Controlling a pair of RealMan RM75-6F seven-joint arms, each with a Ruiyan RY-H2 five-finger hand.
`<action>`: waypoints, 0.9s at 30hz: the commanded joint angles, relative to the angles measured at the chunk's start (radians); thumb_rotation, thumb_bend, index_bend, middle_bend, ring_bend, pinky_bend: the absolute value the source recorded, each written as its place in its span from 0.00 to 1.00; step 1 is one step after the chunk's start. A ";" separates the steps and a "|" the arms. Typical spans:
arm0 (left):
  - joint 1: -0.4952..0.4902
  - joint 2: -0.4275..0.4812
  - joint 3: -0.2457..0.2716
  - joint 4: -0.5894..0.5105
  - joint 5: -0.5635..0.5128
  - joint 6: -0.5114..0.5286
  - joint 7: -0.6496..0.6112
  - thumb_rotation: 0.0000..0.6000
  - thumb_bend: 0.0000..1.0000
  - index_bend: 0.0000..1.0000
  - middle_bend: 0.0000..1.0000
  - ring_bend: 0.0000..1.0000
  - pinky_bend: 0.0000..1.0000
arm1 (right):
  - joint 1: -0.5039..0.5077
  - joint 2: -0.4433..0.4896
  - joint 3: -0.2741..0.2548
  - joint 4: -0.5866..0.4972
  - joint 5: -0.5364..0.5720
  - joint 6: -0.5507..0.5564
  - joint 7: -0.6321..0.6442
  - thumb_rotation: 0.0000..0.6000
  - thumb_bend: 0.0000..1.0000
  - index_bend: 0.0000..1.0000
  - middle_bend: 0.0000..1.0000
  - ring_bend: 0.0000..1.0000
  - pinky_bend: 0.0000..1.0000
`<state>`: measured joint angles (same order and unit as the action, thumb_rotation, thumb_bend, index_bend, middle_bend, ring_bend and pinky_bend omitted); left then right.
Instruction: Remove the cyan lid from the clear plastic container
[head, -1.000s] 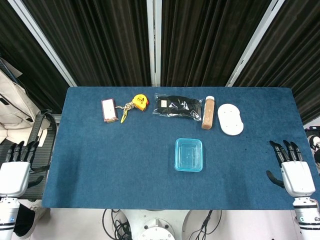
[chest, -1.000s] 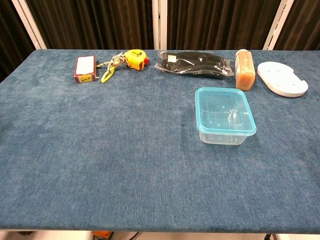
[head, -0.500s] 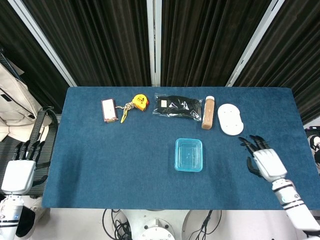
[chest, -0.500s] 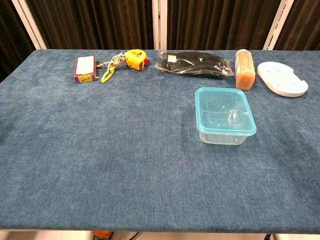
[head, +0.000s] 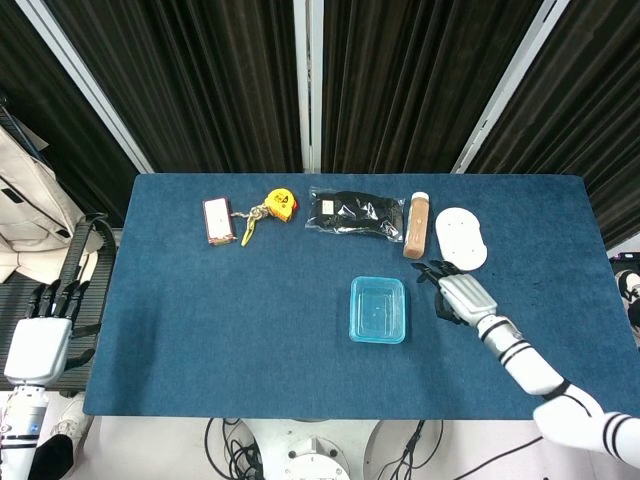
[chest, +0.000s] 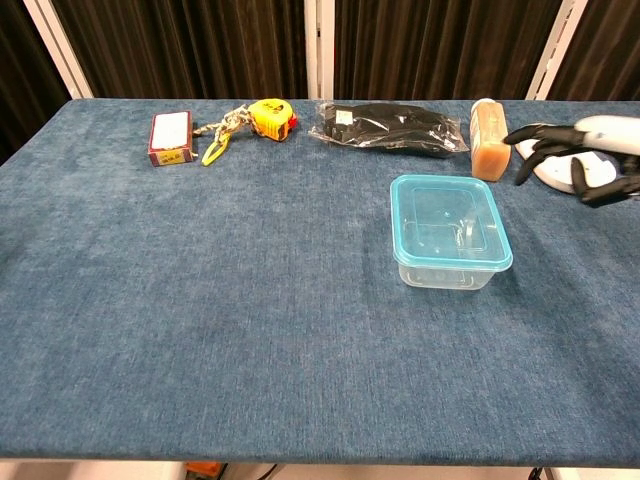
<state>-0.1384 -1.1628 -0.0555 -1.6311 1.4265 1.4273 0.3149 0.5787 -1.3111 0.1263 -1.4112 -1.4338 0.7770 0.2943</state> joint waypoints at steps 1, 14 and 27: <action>-0.003 -0.002 -0.002 0.005 -0.004 -0.005 -0.003 1.00 0.05 0.03 0.07 0.00 0.04 | 0.041 -0.038 0.005 0.025 -0.007 -0.031 0.032 1.00 0.94 0.00 0.25 0.00 0.00; -0.011 -0.008 -0.002 0.023 -0.010 -0.015 -0.018 1.00 0.05 0.03 0.07 0.00 0.04 | 0.236 -0.147 0.020 0.053 -0.099 -0.133 0.148 1.00 0.94 0.00 0.25 0.00 0.00; -0.036 -0.002 -0.003 0.025 0.002 -0.043 -0.027 1.00 0.05 0.03 0.07 0.00 0.04 | 0.382 -0.240 0.010 0.050 -0.147 -0.173 0.191 1.00 0.93 0.00 0.25 0.00 0.00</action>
<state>-0.1687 -1.1661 -0.0574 -1.6033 1.4240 1.3892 0.2865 0.9565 -1.5496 0.1411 -1.3566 -1.5755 0.5993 0.4808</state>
